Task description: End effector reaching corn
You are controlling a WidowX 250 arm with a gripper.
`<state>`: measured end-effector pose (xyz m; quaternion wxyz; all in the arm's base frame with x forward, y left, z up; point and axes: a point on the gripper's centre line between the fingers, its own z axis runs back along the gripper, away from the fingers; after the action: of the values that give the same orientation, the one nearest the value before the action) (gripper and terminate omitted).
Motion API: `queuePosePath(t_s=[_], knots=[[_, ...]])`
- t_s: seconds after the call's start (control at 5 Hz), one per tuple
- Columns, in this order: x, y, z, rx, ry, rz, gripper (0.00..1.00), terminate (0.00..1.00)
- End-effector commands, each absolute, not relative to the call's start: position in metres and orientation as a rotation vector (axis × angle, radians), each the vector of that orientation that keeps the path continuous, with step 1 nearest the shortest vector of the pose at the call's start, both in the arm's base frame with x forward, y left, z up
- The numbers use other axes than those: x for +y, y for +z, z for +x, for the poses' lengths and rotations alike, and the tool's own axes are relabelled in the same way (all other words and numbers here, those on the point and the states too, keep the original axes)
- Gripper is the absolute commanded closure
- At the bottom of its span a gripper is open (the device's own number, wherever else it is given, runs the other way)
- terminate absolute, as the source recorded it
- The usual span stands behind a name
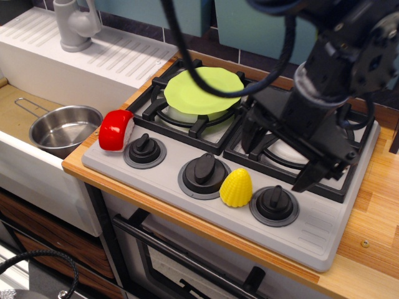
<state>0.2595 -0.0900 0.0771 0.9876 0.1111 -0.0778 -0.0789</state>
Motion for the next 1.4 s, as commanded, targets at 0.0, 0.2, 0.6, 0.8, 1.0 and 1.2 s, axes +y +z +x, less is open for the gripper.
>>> queuePosePath(t_s=[0.0, 0.2, 0.6, 0.8, 1.0, 1.2], knots=[[-0.086, 0.09, 0.266, -0.229, -0.153, 0.215, 0.0, 0.0], [-0.08, 0.088, 0.269, -0.238, -0.164, 0.222, 0.0, 0.0], [-0.07, 0.075, 0.271, -0.266, -0.182, 0.23, 0.0, 0.0], [-0.066, 0.072, 0.271, -0.276, -0.187, 0.239, 0.0, 0.0], [-0.064, 0.07, 0.271, -0.277, -0.186, 0.236, 0.0, 0.0], [-0.063, 0.071, 0.271, -0.267, -0.186, 0.234, 0.0, 0.0]])
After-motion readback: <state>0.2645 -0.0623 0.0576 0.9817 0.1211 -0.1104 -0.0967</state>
